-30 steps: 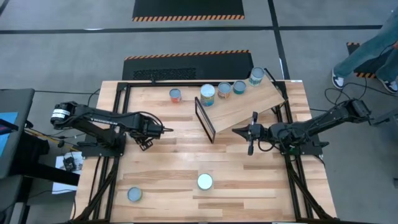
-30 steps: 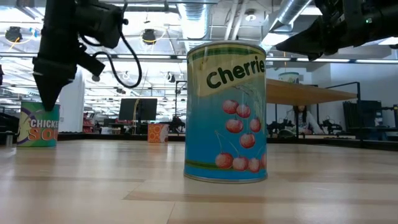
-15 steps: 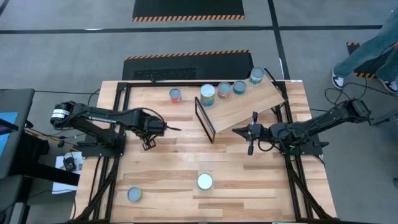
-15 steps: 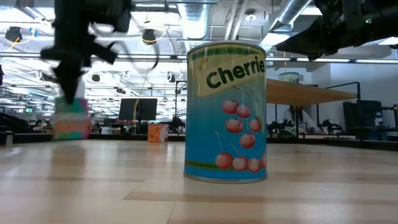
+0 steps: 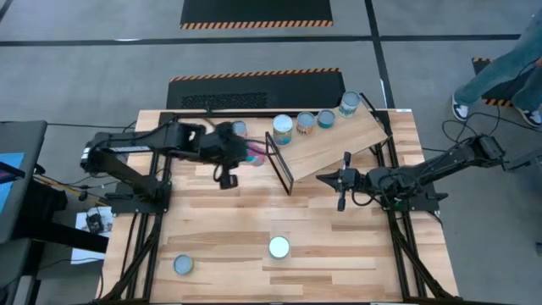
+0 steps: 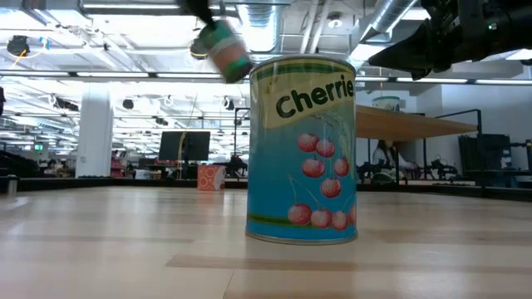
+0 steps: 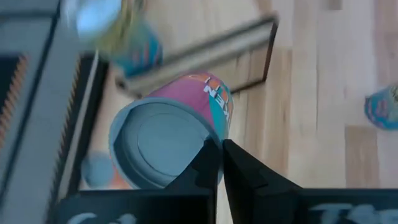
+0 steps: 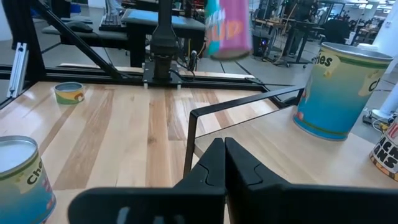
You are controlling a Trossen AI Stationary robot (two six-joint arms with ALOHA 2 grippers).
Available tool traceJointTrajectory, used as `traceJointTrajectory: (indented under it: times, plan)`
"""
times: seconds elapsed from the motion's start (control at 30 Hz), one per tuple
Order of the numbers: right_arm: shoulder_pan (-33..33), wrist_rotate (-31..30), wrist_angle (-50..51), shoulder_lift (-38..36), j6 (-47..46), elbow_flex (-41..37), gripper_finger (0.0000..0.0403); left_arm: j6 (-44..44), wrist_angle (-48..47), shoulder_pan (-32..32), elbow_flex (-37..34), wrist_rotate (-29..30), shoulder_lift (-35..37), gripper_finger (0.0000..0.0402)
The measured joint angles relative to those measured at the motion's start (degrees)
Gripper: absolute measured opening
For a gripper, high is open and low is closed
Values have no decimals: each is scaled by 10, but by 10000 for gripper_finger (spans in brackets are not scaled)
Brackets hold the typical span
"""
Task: Pick and place cans onto a shelf
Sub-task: Put the can of chicken soup on the shelf
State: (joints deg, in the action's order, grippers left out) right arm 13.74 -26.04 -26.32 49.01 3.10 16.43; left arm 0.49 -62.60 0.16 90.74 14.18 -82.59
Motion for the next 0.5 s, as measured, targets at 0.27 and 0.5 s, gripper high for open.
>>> traceJointTrajectory:
  times: [0.27, 0.5]
  plan:
    - [34, 0, 7, -29, 29, 0, 11, 154, 1, 10, 219, -58, -157, 0]
    - [85, -41, 10, -42, 56, 0, 11, 213, -15, 32, 329, -63, -269, 0]
